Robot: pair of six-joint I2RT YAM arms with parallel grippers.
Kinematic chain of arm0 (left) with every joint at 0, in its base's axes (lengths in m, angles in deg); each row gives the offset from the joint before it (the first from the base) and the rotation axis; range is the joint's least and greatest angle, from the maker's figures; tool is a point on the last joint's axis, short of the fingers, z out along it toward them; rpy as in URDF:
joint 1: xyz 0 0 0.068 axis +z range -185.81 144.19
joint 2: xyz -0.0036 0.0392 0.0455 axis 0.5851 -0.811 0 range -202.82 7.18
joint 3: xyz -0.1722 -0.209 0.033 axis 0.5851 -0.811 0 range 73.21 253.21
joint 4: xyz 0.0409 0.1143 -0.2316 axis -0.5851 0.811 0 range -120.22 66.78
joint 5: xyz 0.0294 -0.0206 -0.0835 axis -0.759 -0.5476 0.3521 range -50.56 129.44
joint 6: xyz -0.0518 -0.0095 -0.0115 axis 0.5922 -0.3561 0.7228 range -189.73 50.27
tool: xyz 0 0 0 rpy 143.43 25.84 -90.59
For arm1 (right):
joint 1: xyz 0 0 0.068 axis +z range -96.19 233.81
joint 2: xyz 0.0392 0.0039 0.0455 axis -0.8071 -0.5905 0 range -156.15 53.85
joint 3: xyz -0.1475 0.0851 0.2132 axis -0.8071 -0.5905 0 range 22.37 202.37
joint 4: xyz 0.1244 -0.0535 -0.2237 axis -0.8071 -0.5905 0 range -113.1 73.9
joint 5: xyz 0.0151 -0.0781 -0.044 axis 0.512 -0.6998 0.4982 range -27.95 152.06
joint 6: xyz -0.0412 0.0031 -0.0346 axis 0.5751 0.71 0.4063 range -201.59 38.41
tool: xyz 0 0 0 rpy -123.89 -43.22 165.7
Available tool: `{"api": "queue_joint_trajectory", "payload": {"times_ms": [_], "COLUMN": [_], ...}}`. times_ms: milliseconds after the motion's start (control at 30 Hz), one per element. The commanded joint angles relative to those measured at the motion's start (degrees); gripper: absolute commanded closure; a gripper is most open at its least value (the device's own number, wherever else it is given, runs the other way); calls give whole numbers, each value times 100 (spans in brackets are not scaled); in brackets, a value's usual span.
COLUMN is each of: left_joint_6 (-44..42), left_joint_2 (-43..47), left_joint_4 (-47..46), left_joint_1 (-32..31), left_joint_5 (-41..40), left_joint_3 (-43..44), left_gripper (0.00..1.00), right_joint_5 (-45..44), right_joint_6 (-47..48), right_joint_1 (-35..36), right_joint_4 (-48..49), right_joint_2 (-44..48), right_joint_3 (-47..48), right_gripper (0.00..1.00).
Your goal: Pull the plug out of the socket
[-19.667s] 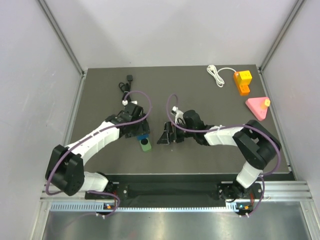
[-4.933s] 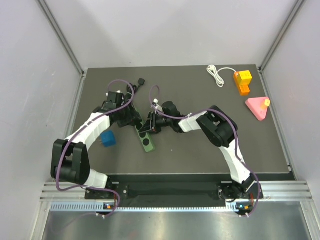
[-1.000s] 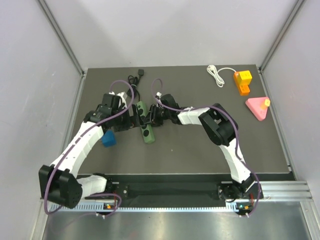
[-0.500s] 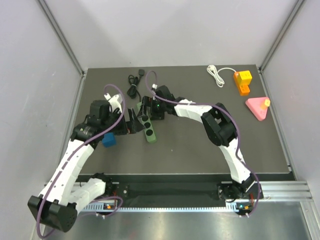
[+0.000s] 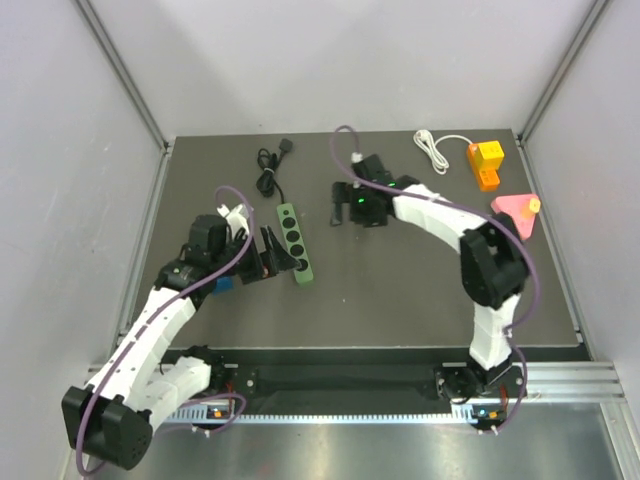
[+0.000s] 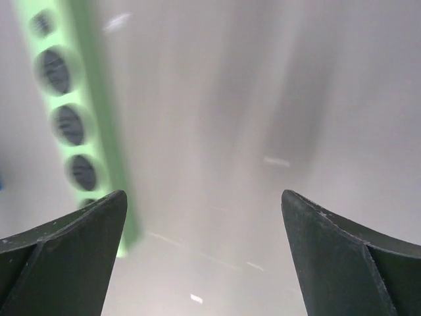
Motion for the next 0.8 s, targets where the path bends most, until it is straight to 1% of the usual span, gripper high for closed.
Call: {"api": "queue_joint_trajectory", "payload": {"times_ms": [0, 33, 67, 133, 167, 233, 267, 333, 367, 400, 467, 500, 600, 700, 767], "left_joint_6": [843, 931, 1071, 1195, 1256, 1397, 1380, 1258, 1065, 950, 635, 537, 168, -114, -219], "left_joint_2": [-28, -55, -81, -108, -125, -282, -353, -589, -669, -740, -898, -934, -934, -978, -1065], "left_joint_4": [-1382, -1497, -1577, -1840, -1911, -2060, -2069, -1878, -1772, -1658, -1255, -1122, -840, -690, -725], "left_joint_1": [-187, -258, -441, -783, -890, -1118, -1172, -1268, -1286, -1295, -1295, -1295, -1295, -1295, -1295], "left_joint_5": [187, 116, -93, -349, -455, -517, -482, -394, -377, -350, -341, -341, -350, -342, -254], "left_joint_3": [-278, -356, -392, -506, -541, -560, -533, -332, -244, -34, 169, 335, 468, 513, 495], "left_gripper": [5, 5, 5, 5, 5, 5, 5, 5, 5, 5, 6, 6, 5, 5, 5], "right_joint_5": [-546, -581, -633, -853, -923, -1178, -1266, -1486, -1521, -1617, -1828, -2169, -2558, -2848, -2805], "right_joint_6": [461, 488, 506, 462, 392, 313, 208, 24, -186, -276, -294, -224, 57, 321, 523], "right_joint_1": [-695, -844, -1159, -1521, -1862, -2224, -2582, -2979, -3373, -3542, -3990, -4070, -4299, -4510, -4730], "right_joint_4": [-348, -409, -514, -655, -769, -875, -902, -858, -771, -735, -673, -673, -945, -1025, -990], "right_joint_2": [882, 927, 971, 989, 981, 963, 972, 1033, 1051, 1051, 1033, 955, 735, 655, 568], "right_joint_3": [-404, -474, -492, -458, -449, -387, -387, -457, -492, -519, -484, -414, -54, 79, 87], "right_gripper": [0, 0, 0, 0, 0, 0, 0, 0, 0, 0, 0, 0, 0, 0, 0]}}
